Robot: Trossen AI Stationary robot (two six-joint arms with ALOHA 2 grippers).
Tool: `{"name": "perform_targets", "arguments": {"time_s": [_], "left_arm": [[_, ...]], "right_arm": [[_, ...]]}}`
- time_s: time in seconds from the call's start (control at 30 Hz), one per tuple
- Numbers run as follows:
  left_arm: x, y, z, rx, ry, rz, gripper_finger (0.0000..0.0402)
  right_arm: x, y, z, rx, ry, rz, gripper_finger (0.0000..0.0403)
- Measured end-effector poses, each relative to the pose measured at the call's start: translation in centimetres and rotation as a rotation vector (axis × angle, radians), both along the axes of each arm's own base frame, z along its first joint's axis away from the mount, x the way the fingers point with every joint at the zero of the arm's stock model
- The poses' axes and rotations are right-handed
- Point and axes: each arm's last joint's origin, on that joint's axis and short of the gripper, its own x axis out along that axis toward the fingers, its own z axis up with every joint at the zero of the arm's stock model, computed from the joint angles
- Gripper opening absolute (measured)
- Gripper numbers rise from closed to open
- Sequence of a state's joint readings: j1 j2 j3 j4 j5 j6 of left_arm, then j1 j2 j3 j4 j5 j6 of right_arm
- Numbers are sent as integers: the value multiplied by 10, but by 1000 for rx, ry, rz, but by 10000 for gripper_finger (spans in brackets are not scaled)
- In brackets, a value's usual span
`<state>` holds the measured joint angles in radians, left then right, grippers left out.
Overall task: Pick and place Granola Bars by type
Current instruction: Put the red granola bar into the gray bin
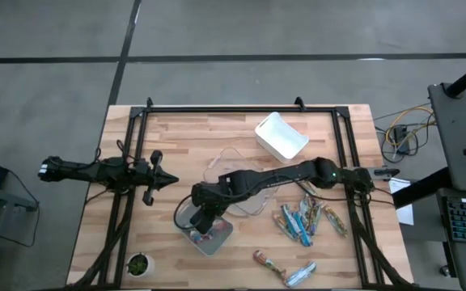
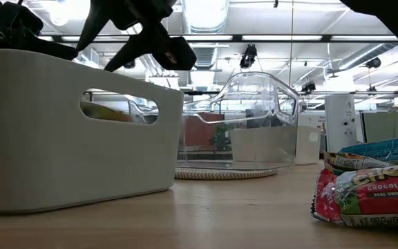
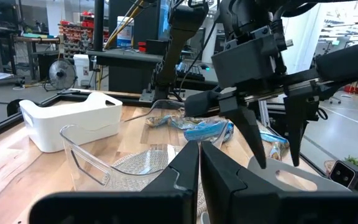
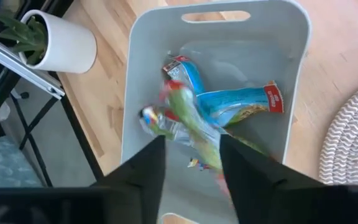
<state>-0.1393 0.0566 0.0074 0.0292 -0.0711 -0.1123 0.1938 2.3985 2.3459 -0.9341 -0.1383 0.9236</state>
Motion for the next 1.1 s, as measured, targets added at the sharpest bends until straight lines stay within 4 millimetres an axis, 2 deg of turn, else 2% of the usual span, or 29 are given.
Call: {"name": "perform_targets", "arguments": {"time_s": [0.17, 0.33, 0.83, 1.1], "left_arm": [[0, 0, 0, 0, 0, 0, 0], [0, 0, 0, 0, 0, 0, 0], [0, 0, 0, 0, 0, 0, 0], [0, 0, 0, 0, 0, 0, 0]], "right_arm": [[0, 0, 0, -10, -3, 9, 192], [0, 0, 0, -14, -5, 16, 200], [-1, 2, 0, -23, -10, 43, 170], [-3, 13, 0, -18, -9, 99, 120]]}}
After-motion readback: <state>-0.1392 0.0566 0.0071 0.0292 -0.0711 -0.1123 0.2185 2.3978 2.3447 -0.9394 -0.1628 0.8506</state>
